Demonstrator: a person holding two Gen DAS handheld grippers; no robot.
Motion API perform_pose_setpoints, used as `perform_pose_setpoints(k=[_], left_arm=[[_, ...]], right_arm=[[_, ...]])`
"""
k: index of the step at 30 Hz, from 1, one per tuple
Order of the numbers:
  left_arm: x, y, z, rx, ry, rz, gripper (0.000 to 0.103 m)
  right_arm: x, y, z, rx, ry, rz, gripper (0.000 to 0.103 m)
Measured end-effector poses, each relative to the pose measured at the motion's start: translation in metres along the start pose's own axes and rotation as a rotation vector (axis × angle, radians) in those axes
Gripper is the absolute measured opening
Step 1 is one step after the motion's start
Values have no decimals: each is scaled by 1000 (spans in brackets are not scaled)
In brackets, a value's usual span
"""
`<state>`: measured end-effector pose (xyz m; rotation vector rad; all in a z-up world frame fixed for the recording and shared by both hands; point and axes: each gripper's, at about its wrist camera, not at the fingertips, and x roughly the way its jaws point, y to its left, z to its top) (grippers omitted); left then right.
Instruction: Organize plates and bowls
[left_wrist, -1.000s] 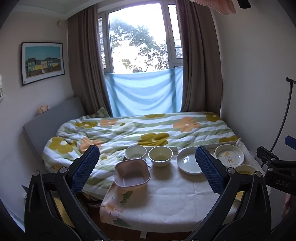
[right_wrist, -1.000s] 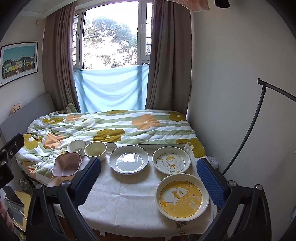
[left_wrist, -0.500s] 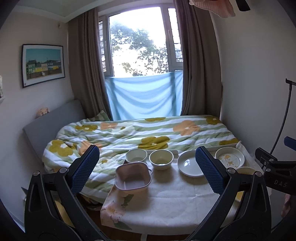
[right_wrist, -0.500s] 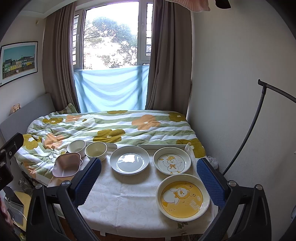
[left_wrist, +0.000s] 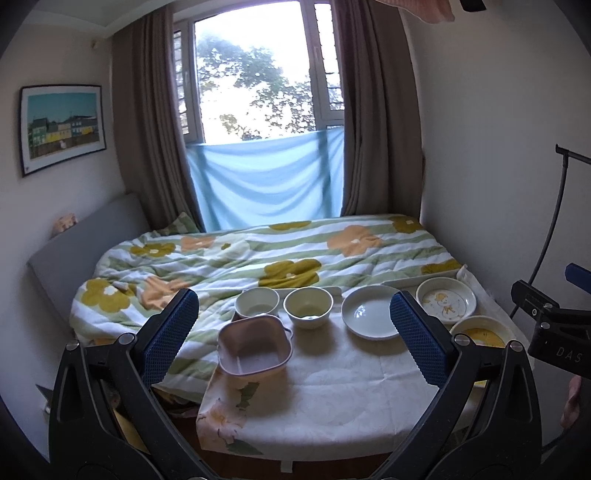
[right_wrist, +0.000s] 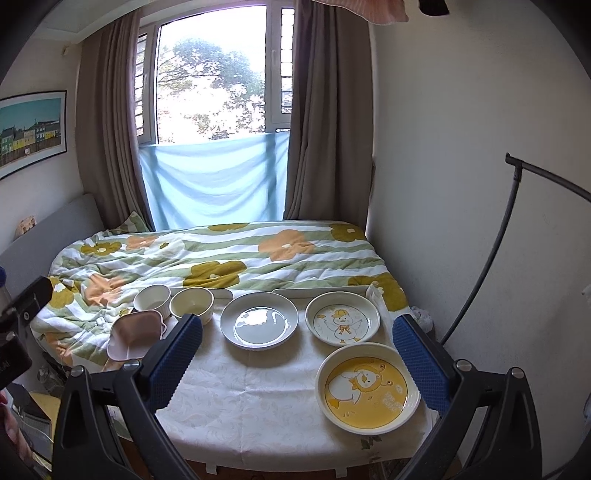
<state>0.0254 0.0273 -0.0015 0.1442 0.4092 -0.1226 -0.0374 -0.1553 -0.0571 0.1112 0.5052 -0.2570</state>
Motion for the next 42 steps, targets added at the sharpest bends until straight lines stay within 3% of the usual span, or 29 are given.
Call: perform_pose_setpoints(k=[5,11,18,23,25,27,32,38,42], left_arm=[[18,-19,-2,49,2,-116,103],[60,-66,-8,105,101,-302,103],[149,-135,-30,132,327,-522,103],[222,-188,-56,165,522,-624,103],[247,-207,-69,186,594,-656,102],[268,-226,-81,221,651,-674,99],[307,-265,-111,302,790,-718,76],[332,-297,-137,386,900,-762,50],[340,-305,-146,401,943,-774,39]], right_arm=[[-1,-18,-14,51,35,-43,103],[11,-72,-40,161,176,-133,103],[44,-130,-66,265,266,-160,103],[83,-172,-88,367,330,-126,102],[103,-187,-99,417,373,-110,99],[120,-200,-111,464,408,-95,86],[161,-221,-141,572,508,-15,57],[190,-234,-158,647,579,44,36],[198,-234,-159,648,598,54,31]])
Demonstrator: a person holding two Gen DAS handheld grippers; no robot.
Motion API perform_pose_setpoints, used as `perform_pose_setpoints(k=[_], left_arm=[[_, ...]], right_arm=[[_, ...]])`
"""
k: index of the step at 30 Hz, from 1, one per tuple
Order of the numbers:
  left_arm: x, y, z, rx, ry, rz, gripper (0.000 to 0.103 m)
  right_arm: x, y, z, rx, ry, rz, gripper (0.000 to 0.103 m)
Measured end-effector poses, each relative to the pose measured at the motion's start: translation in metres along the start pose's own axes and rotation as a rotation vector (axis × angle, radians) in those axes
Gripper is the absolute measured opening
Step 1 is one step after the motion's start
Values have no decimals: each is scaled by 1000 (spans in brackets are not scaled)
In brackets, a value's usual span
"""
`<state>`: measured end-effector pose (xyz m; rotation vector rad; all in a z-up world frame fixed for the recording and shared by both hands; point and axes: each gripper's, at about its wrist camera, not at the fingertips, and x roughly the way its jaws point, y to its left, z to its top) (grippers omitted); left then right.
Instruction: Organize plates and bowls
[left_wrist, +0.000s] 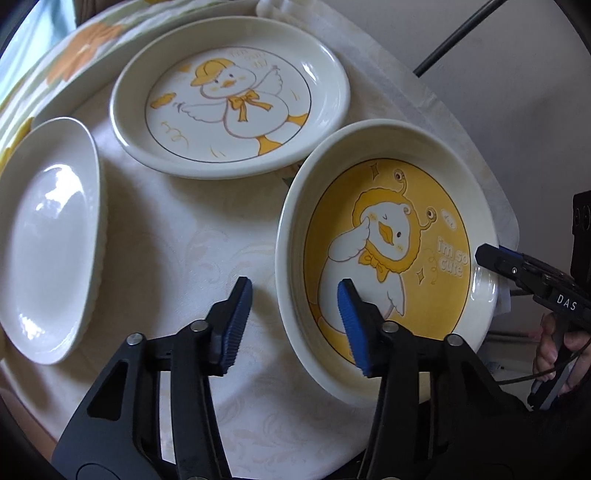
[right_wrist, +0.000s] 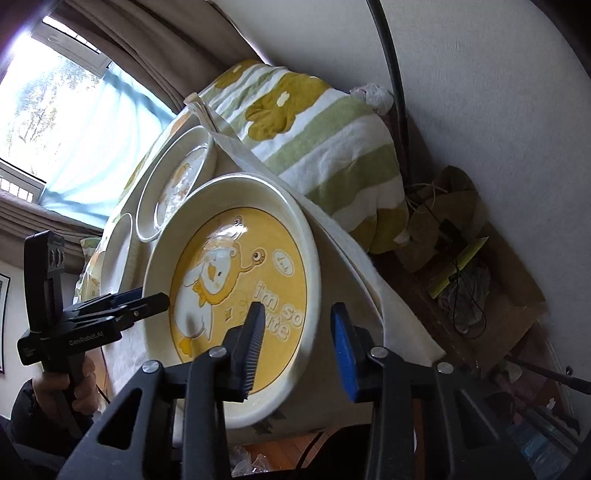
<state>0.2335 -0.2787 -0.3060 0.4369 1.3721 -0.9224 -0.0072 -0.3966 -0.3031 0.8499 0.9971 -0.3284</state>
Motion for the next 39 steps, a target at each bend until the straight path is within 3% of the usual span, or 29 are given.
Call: perform_pose_setpoints(k=[5,9,18,26,33,39], left_arm=[[4,4,4,-2,10,-32,18],[7,4,9,1,9,-23,17],[-1,-9,4,67,-30,24,17],[-3,-17,-2,59,-55,29,17],[-29,-11,-24,31,-107,28,17],[-63,6,-57,-49,-184,44,17]], right_arm=[[9,-4,8,-8,6,3,19],[16,-4,15,-21,8,-10,13],[18,-6,15,-53,-4,-5,12],[16,-1,15,-106,-14,-18,12],[11,8,12,-136,-22,-9,12],[0,41,12,-230,-29,29,12]])
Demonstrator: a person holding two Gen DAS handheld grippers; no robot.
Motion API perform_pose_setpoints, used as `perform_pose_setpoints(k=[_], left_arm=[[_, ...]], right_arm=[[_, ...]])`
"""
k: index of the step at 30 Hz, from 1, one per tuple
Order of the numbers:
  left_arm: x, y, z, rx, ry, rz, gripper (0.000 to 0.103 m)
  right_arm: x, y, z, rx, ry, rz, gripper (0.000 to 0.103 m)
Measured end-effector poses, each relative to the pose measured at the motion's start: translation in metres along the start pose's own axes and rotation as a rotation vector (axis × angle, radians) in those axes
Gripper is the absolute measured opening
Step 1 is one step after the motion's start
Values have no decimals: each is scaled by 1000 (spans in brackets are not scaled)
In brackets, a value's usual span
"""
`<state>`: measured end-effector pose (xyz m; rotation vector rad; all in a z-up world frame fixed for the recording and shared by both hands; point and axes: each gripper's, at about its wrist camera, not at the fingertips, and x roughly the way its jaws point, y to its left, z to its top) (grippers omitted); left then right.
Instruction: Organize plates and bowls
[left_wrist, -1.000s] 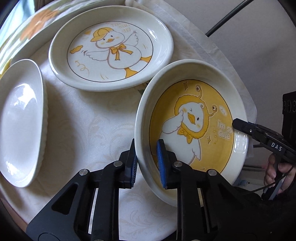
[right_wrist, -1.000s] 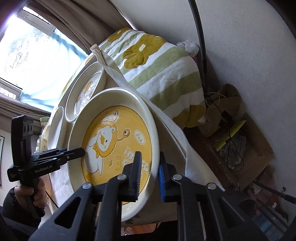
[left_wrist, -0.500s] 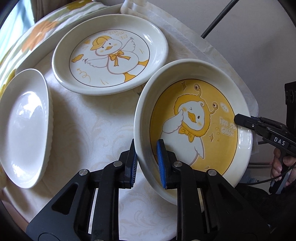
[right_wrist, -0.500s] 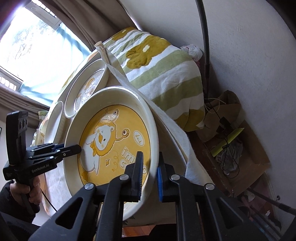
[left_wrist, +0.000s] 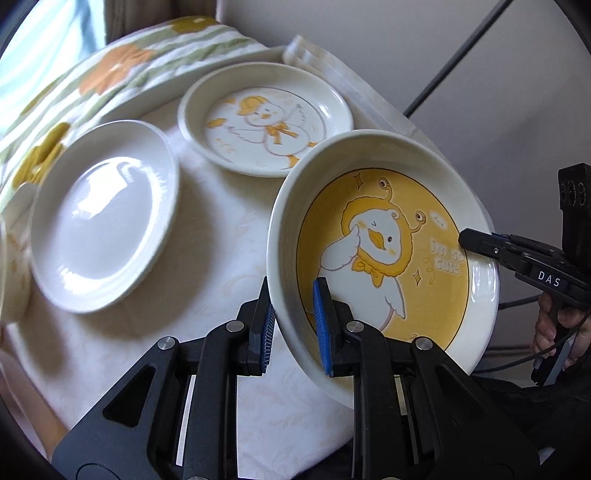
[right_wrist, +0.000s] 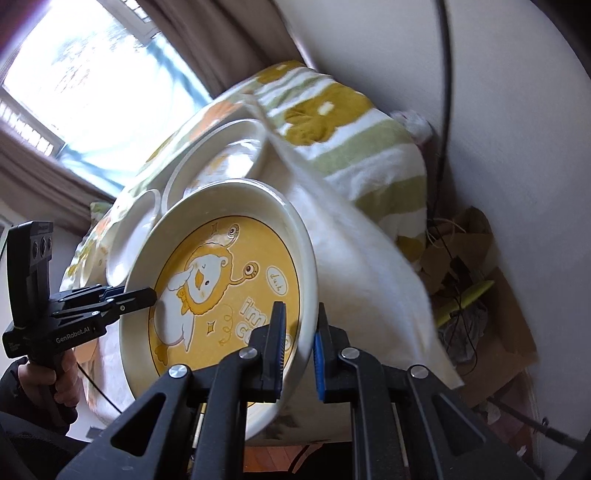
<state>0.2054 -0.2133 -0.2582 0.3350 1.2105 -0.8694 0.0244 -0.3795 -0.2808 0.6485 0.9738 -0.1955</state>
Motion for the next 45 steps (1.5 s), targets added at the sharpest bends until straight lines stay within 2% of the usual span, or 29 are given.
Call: perform_pose_setpoints(k=[6,13,18,24,30,38,45], left_arm=[[-51,38,-50,-117,-86,57,17],[-89,93,-129,-307,-112,141,17],[-99,131,-182,-446,-108,189,17],[-98,167,-233,-581,-103,232,17],[-93,191,-257,-654,-98,247,17],[-96,195,-272,-664,-122,250,17],[-93,190,-265,-651,-120,275,17]], right_arm=[[2,56,5,-143,13,61,12],[41,123,-10,-277,122,158,12],[76,171,-28,-371,216,220,12],[116,223,-47,-505,297,251,12],[144,256,-55,-583,332,255,12],[154,260,-58,-611,341,244,12],[149,257,-58,-654,334,218,12]])
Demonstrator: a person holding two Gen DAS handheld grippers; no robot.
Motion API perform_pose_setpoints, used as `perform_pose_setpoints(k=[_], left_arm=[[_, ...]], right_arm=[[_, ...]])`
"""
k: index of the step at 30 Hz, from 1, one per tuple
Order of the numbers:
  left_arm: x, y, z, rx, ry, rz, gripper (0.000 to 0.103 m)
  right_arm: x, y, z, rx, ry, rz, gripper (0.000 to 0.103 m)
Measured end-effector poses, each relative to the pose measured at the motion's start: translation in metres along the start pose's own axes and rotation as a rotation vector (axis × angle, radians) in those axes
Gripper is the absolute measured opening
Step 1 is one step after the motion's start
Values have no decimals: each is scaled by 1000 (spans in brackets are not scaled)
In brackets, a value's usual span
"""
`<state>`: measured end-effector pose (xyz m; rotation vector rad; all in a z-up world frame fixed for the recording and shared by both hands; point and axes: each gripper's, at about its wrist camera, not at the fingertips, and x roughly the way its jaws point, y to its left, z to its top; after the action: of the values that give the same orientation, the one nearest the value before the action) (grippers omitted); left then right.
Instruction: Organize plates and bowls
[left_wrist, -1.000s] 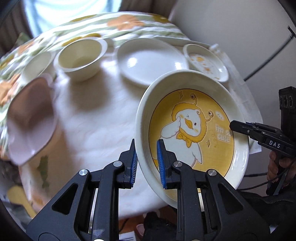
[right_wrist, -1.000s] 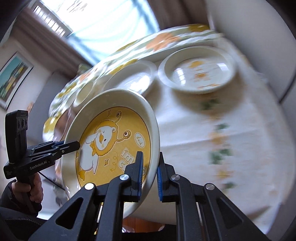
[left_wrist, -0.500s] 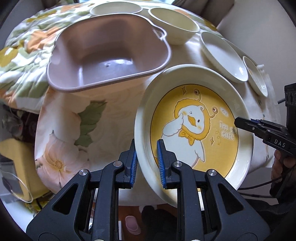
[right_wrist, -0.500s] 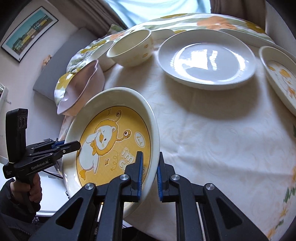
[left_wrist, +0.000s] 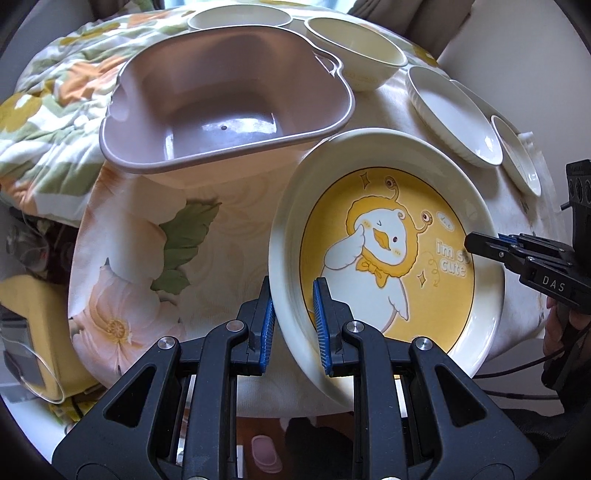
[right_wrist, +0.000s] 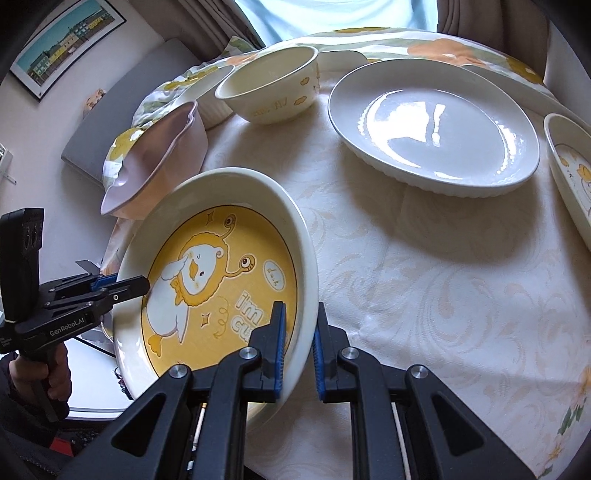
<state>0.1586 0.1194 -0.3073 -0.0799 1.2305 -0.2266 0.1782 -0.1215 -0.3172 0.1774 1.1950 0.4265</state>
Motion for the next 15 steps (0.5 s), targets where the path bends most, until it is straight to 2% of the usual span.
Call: perform_pose_setpoints(k=[5,6,7,8,9,10,12,13,15], left_arm=[[2,-2,0,-10,0,6,18],[2,-2,0,-16,2,5,20],[2,-2,-1,-19,5,13,27],[3,-2,-1,-19,10,28,47],[3,-2,-2,-18,7,43,60],[1,-2,-2,-18,-11,54,79],[-6,-3,-5,-16,-44,53,82],[-8,-3,-5,-13,-44,55,82],[-15,-5,-6,-3,-56,71,82]], right_arm=[[3,-1,-1,50,-2,9,12],[3,-1,-1,50,-3,-2,12],[3,2,-3,42,-10,-23,13],[2,2,-4,36,-17,-37,17],[1,4,-6,29,-28,-46,26],[-1,6,-8,29,-45,-49,32],[-5,5,-10,42,-60,-38,66],[-8,5,-12,53,-64,-34,71],[-14,7,-15,66,-81,-44,73]])
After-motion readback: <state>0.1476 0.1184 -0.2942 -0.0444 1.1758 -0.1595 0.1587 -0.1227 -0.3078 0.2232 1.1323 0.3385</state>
